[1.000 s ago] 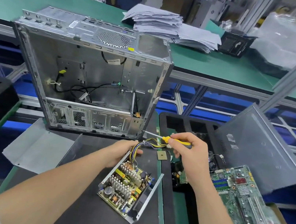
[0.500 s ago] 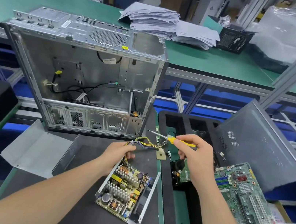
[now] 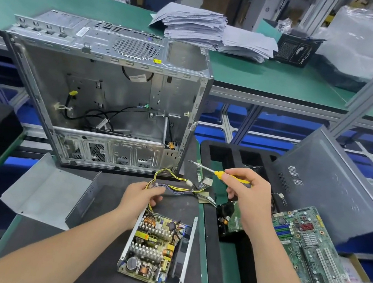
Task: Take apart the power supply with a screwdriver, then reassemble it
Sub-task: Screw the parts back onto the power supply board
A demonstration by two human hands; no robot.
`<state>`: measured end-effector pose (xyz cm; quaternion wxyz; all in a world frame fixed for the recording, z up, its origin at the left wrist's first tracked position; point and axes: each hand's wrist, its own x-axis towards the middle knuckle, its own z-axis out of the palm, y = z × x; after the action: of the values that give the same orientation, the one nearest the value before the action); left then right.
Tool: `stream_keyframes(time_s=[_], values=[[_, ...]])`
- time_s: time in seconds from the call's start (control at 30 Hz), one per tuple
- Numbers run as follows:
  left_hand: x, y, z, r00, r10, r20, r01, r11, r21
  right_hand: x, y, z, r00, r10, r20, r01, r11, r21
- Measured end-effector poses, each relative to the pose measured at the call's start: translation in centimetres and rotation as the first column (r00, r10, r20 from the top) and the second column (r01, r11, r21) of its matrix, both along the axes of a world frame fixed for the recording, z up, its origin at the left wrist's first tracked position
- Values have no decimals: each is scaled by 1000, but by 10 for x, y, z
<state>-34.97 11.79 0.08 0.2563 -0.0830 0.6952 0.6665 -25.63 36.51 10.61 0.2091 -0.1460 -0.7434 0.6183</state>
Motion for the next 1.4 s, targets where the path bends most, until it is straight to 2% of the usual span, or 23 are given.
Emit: stream_keyframes(time_s=[0.07,0.13,0.2,0.27,0.3,0.33,0.37,0.4,0.43,0.47,0.5,0.57,0.6,0.63,0.7,0.73,0.8,0.87,0.9,1.03,1.13,1.27,1.4], values=[[1,-3,-1,999,45,-2,-45,997,-67,-2,0,0,1000,5,0,-5,1000,1],[-1,-2,2,999,30,-41,-38,978,-203,-3,0,-1,1000,8,6,-8,1000,0],[-6,1,7,991,-51,-122,-1,918,-397,-4,0,-2,1000,6,8,-6,1000,-10],[-11,3,16,977,-173,-127,78,837,-541,-4,2,-2,1000,2,6,-2,1000,-14],[-11,5,23,961,-264,-81,153,755,-637,-4,3,-2,1000,-2,4,2,1000,-18],[-11,7,30,927,-373,-33,210,590,-780,-4,4,-2,1000,-7,1,7,1000,-26],[-12,8,36,883,-470,-7,176,345,-922,-4,5,-1,1000,-11,-1,11,999,-32],[-12,11,44,831,-556,-7,73,120,-990,-4,7,-1,1000,-15,-3,15,999,-33],[-13,17,51,767,-640,-45,-49,11,-999,-4,10,-1,1000,-20,-4,20,999,-29],[-14,25,58,686,-721,-97,-129,11,-992,-3,12,-1,1000,-25,-4,25,999,-27],[-16,35,60,584,-795,-165,-169,80,-982,-3,14,-1,1000,-30,-3,30,999,-31],[-19,60,58,312,-916,-253,-125,225,-966,-2,19,0,999,-38,-12,37,998,-55],[-20,73,57,225,-934,-276,-39,275,-961,-2,21,1,999,-45,-18,44,997,-67],[-21,85,53,233,-928,-291,100,320,-942,-1,24,2,998,-57,-21,55,996,-75],[-22,107,41,360,-900,-244,333,369,-868,1,31,3,996,-85,-20,83,993,-88],[-22,116,34,427,-881,-202,367,373,-852,3,34,3,995,-93,-17,92,992,-92],[-26,131,21,539,-833,-126,326,345,-880,7,41,4,995,-99,-19,97,991,-96],[-30,140,14,619,-782,-69,310,324,-894,11,46,4,995,-102,-16,101,991,-85],[-33,141,10,644,-763,-58,327,343,-881,14,48,5,994,-108,-13,106,991,-82],[-39,135,8,640,-757,-129,383,460,-801,18,54,4,991,-137,-9,135,986,-97],[-38,127,21,643,-713,-281,360,605,-710,18,57,3,989,-146,-22,142,983,-118],[-40,103,43,699,-578,-422,342,788,-513,14,56,5,991,-130,-38,124,982,-144],[-44,68,67,611,-632,-477,449,773,-448,7,49,5,991,-115,-74,101,980,-173]])
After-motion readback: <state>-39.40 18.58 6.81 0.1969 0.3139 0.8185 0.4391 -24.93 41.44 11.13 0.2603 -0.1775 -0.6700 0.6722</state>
